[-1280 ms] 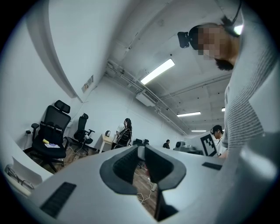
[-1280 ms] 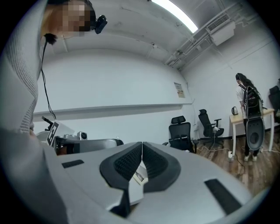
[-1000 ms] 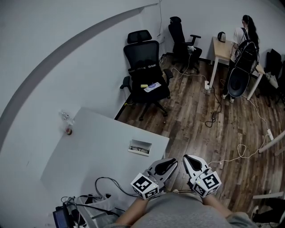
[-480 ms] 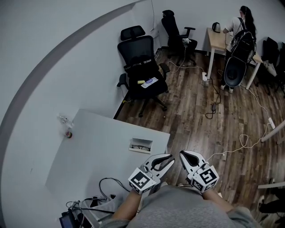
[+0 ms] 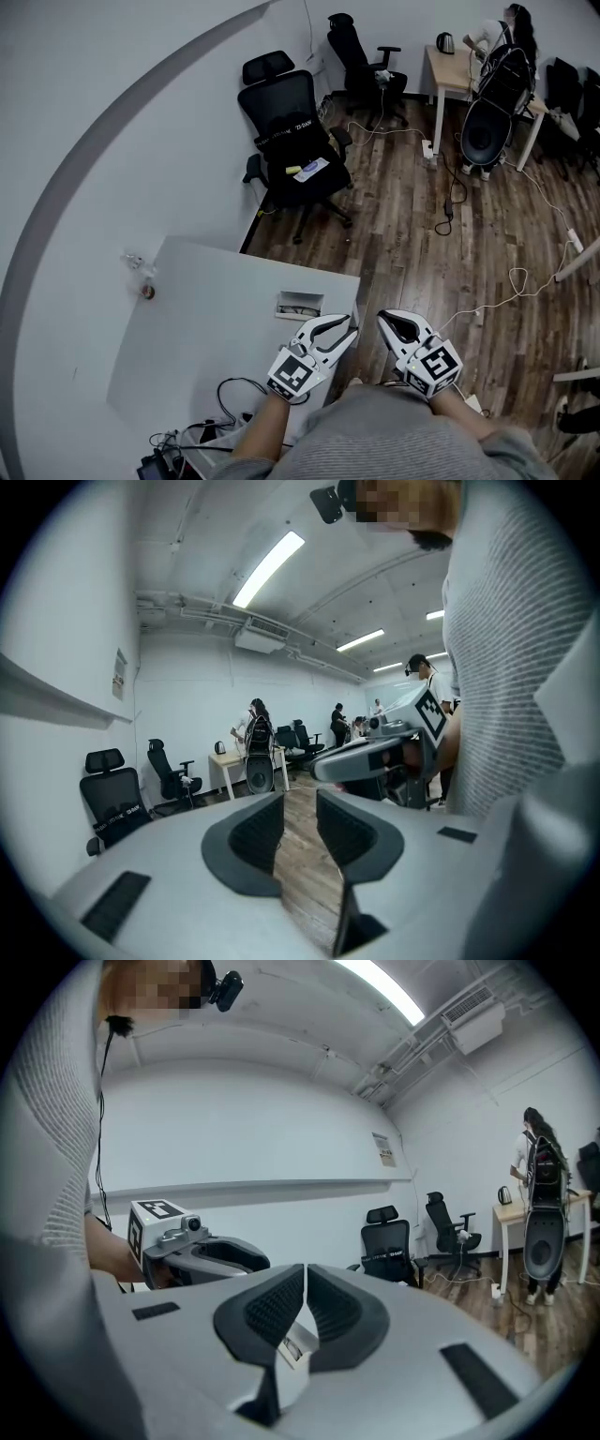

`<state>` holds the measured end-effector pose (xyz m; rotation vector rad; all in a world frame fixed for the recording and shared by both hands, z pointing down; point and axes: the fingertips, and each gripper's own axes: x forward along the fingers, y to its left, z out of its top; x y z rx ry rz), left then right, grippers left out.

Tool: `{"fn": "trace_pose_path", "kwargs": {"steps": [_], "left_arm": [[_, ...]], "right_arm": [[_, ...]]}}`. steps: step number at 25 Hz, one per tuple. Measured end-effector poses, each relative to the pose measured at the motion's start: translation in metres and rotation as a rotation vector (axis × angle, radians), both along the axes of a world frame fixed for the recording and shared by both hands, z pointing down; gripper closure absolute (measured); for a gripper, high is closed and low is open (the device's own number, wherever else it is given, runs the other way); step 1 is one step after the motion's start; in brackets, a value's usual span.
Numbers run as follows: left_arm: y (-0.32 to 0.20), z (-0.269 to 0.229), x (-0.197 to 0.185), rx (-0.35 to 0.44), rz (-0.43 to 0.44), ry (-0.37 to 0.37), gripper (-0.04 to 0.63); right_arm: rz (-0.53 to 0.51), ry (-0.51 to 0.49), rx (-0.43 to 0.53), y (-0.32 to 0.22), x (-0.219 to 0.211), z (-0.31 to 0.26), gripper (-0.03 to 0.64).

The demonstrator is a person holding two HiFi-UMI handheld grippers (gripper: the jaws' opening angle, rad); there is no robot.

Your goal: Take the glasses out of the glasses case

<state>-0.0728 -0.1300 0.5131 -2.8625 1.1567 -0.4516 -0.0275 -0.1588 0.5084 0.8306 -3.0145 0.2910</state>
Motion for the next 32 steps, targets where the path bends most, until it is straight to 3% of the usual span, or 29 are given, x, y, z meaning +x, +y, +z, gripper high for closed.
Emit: {"fn": "trace_pose_path", "kwargs": {"steps": [15,32], "left_arm": [[-0.020,0.062,-0.079,-0.096,-0.021,-0.380,0.476],[-0.025,0.150,-0.116,-0.229,0.165,-0.728,0.476]], "right_arm": [[-0.014,0.025,0.005,0.001,-0.010,0.006,0.603],[0.006,0.061,0.007,-0.001,-0.014,0.013,0.603]]}}
